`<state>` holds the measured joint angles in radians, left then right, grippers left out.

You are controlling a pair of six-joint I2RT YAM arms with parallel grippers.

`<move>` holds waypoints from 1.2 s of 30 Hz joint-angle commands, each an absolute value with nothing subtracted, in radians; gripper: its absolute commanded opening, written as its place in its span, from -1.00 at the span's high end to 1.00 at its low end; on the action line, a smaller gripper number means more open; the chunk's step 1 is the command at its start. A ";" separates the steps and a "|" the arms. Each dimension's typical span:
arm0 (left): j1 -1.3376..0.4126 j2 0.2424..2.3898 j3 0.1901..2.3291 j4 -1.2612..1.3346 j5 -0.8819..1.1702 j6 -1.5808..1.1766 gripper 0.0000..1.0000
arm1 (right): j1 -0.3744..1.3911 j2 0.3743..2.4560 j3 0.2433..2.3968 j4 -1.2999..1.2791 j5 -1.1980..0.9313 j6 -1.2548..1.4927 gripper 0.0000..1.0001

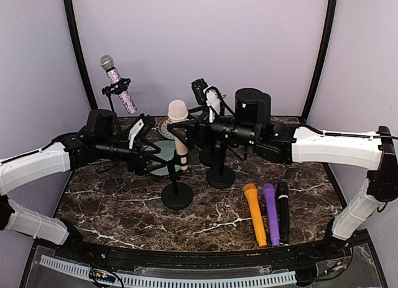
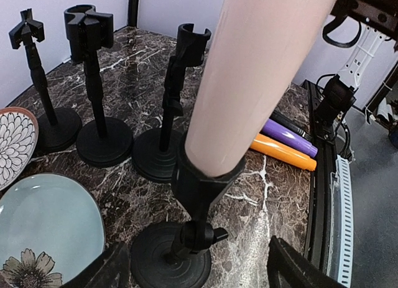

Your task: Remove the microphone from the stand

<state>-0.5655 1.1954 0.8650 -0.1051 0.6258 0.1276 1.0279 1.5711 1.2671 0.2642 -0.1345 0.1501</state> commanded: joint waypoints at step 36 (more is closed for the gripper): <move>-0.695 1.340 0.889 -0.015 0.446 0.178 0.41 | 1.028 1.627 1.371 0.297 -0.095 0.094 0.34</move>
<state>-0.6922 1.3369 0.8871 -0.0372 0.4301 0.1722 1.0283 1.6417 1.3724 0.2409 -0.1104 0.1051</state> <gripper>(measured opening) 0.338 0.512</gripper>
